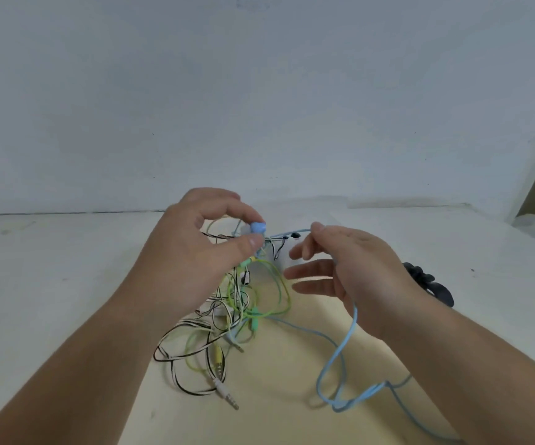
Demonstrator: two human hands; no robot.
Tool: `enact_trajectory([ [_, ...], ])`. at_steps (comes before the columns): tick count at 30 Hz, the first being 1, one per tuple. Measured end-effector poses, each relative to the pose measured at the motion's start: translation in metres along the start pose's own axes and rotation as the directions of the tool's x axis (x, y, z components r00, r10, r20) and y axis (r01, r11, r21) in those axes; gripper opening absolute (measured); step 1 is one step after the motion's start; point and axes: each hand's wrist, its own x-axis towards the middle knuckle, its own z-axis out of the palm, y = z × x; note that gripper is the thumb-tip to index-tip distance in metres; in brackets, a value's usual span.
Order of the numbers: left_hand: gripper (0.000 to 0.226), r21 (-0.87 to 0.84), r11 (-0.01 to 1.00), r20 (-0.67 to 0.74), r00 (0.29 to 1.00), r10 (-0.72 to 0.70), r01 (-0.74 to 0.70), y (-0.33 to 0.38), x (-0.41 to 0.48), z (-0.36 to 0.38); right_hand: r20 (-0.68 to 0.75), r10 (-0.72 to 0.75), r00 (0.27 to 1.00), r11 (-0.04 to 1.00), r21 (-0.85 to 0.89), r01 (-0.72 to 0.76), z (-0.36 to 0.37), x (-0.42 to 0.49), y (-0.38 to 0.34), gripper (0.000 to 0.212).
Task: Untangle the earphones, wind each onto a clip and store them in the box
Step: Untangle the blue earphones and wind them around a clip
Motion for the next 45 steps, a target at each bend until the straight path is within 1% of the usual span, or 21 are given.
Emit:
enact_trajectory([
  [2,0.023,-0.024,1.0,0.145,0.989,0.005,-0.002,0.003,-0.002,-0.004,0.023,-0.044,0.999,0.998,0.036,0.043,-0.002,0.002,-0.001,0.039],
  [3,0.03,-0.01,1.0,0.195,0.981,0.004,-0.002,0.003,-0.002,-0.005,0.046,-0.065,0.997,0.996,0.062,0.062,-0.002,0.002,-0.001,0.039],
  [4,0.034,0.019,1.0,0.206,0.978,0.005,-0.009,0.003,-0.002,-0.004,0.073,-0.085,0.994,0.993,0.085,0.079,-0.003,0.003,0.0,0.038],
  [6,0.036,0.107,0.994,0.131,0.991,0.012,-0.026,0.001,-0.001,-0.001,0.105,-0.117,0.987,0.988,0.11,0.106,-0.004,0.003,-0.001,0.038],
  [8,0.019,0.136,0.991,0.062,0.998,-0.008,-0.001,-0.004,0.001,0.001,0.111,-0.143,0.983,0.982,0.137,0.127,-0.005,0.003,-0.003,0.039],
  [9,0.019,0.145,0.989,0.065,0.998,-0.018,0.008,-0.006,0.002,0.0,0.119,-0.149,0.982,0.979,0.16,0.129,-0.006,0.003,-0.004,0.04],
  [10,0.025,0.159,0.987,0.081,0.996,-0.031,0.018,-0.008,0.002,-0.001,0.131,-0.151,0.98,0.976,0.178,0.127,-0.005,0.003,-0.005,0.04],
  [12,0.027,0.173,0.984,0.09,0.995,-0.043,0.027,-0.011,0.003,-0.003,0.14,-0.154,0.978,0.978,0.165,0.13,-0.005,0.001,-0.007,0.039],
  [15,0.011,0.157,0.987,0.051,0.998,-0.04,0.032,-0.011,0.005,-0.009,0.017,-0.149,0.989,0.984,0.097,0.147,-0.006,0.004,-0.008,0.043],
  [17,0.014,0.138,0.989,0.036,0.998,-0.056,0.051,-0.012,0.007,-0.014,-0.061,-0.128,0.99,0.986,0.104,0.134,-0.009,0.007,-0.007,0.046],
  [21,0.011,0.11,0.992,0.043,0.997,-0.065,0.06,-0.012,0.008,-0.018,-0.059,-0.105,0.993,0.98,0.162,0.114,-0.011,0.009,-0.006,0.047],
  [23,0.013,0.071,0.994,0.047,0.995,-0.084,0.08,-0.014,0.008,-0.017,0.01,-0.11,0.994,0.976,0.191,0.106,-0.009,0.007,-0.006,0.035],
  [24,0.016,0.03,0.994,0.063,0.992,-0.105,0.103,-0.014,0.008,-0.016,0.067,-0.11,0.992,0.977,0.192,0.095,-0.009,0.006,-0.005,0.024],
  [25,0.019,-0.006,0.992,0.087,0.988,-0.127,0.128,-0.014,0.007,-0.013,0.124,-0.107,0.987,0.981,0.174,0.085,-0.008,0.005,-0.005,0.019],
  [26,0.02,-0.032,0.989,0.115,0.983,-0.142,0.147,-0.014,0.006,-0.011,0.171,-0.107,0.979,0.986,0.141,0.083,-0.007,0.003,-0.004,0.022],
  [28,0.02,-0.088,0.983,0.162,0.976,-0.148,0.164,-0.014,0.005,-0.004,0.214,-0.127,0.969,0.991,0.066,0.115,-0.005,0.0,-0.002,0.038],
  [32,0.012,-0.197,0.965,0.188,0.973,-0.133,0.17,-0.012,0.003,0.006,0.208,-0.173,0.963,0.977,-0.087,0.194,-0.002,-0.003,0.001,0.047],
  [35,0.011,-0.211,0.958,0.204,0.967,-0.149,0.193,-0.008,0.001,0.01,0.2,-0.174,0.964,0.964,-0.167,0.209,0.0,-0.004,0.001,0.045],
  [39,0.018,-0.229,0.943,0.174,0.964,-0.203,0.24,-0.009,0.002,0.012,0.202,-0.137,0.97,0.978,-0.13,0.165,0.001,-0.005,0.002,0.044],
  [42,0.02,-0.344,0.895,0.179,0.955,-0.234,0.284,-0.011,0.003,0.011,0.201,-0.103,0.974,0.987,-0.1,0.125,0.002,-0.003,0.002,0.044],
  [45,0.028,-0.379,0.876,0.206,0.95,-0.234,0.298,-0.009,0.002,0.012,0.195,-0.09,0.977,0.987,-0.113,0.113,0.003,-0.004,0.003,0.045],
])
